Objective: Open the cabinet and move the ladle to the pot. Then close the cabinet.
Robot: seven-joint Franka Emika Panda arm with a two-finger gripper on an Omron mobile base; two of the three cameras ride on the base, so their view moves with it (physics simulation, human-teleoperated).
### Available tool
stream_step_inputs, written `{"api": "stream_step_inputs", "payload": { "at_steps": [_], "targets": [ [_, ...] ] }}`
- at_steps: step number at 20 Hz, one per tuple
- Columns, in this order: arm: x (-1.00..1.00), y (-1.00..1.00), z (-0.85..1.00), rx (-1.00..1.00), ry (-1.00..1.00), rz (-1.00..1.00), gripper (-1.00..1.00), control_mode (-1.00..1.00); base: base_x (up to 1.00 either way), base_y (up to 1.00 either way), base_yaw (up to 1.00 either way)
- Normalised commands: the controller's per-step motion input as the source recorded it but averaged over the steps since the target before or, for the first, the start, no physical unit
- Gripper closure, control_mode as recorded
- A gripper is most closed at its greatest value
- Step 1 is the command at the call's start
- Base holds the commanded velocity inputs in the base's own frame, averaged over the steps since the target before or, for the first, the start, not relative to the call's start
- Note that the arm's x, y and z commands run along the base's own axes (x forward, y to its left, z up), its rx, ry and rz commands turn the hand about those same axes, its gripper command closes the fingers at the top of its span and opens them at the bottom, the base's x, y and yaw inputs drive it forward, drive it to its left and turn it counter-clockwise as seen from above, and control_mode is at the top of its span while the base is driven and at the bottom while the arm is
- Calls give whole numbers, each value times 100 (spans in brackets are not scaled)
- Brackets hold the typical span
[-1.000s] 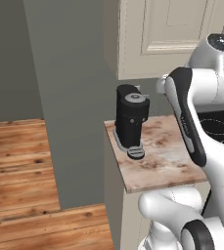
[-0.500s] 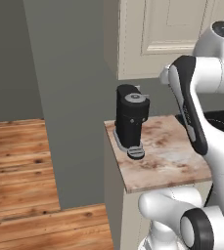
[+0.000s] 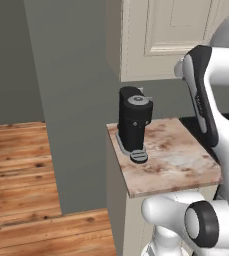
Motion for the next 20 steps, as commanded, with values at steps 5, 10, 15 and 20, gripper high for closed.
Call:
{"api": "stream_step_inputs", "payload": {
  "at_steps": [5,10,15,20],
  "targets": [
    [0,-55,29,2,0,0,-100,-100,0,0,0],
    [0,-50,23,3,0,0,-100,-100,0,0,0],
    [0,-40,17,0,-5,0,-100,-100,0,0,0],
    [1,-44,2,0,-16,0,-100,-100,0,0,0]
  ]
}}
